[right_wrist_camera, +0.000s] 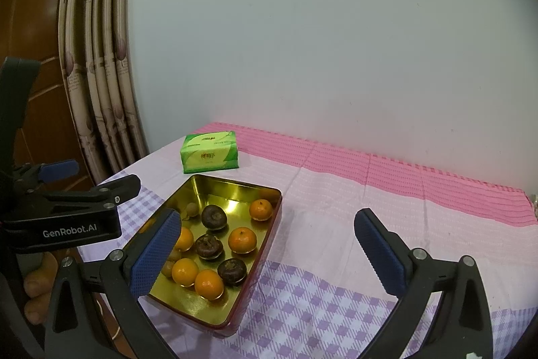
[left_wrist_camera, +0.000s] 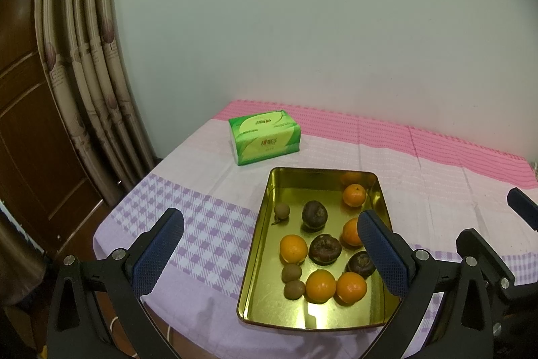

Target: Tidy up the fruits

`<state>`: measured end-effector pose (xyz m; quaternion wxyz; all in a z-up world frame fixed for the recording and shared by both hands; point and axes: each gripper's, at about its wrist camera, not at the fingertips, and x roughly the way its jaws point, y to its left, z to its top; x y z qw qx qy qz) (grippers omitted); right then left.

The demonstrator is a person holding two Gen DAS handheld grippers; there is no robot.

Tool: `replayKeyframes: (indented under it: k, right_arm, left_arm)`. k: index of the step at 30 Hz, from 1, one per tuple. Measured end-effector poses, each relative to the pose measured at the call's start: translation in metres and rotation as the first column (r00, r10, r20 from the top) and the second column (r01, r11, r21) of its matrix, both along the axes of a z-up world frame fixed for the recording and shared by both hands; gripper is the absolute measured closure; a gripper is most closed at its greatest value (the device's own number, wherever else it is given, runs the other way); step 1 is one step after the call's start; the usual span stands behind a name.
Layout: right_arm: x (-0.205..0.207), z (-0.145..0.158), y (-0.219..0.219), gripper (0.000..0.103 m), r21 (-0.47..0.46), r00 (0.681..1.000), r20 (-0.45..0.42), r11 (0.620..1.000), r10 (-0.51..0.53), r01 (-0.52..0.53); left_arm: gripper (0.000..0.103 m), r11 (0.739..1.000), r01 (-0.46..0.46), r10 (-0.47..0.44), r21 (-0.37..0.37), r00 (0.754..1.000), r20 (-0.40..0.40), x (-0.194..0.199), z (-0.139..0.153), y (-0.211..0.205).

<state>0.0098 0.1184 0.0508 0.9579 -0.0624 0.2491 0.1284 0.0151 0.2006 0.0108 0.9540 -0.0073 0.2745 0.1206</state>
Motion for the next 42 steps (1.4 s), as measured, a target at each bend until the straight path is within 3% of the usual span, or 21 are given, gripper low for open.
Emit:
replayKeyframes:
  k: [33, 42]
  right_arm:
    - [0.000, -0.007, -0.003, 0.001, -0.002, 1.000, -0.018, 1.000, -0.005, 0.005]
    - [0.012, -0.025, -0.025, 0.001, -0.006, 0.997, -0.067, 0.999, -0.035, 0.034]
  left_arm:
    - [0.001, 1.000, -0.003, 0.003, -0.001, 1.000, -0.009, -0.003, -0.004, 0.002]
    - [0.001, 1.000, -0.011, 0.011, 0.009, 0.999, -0.050, -0.007, -0.017, 0.005]
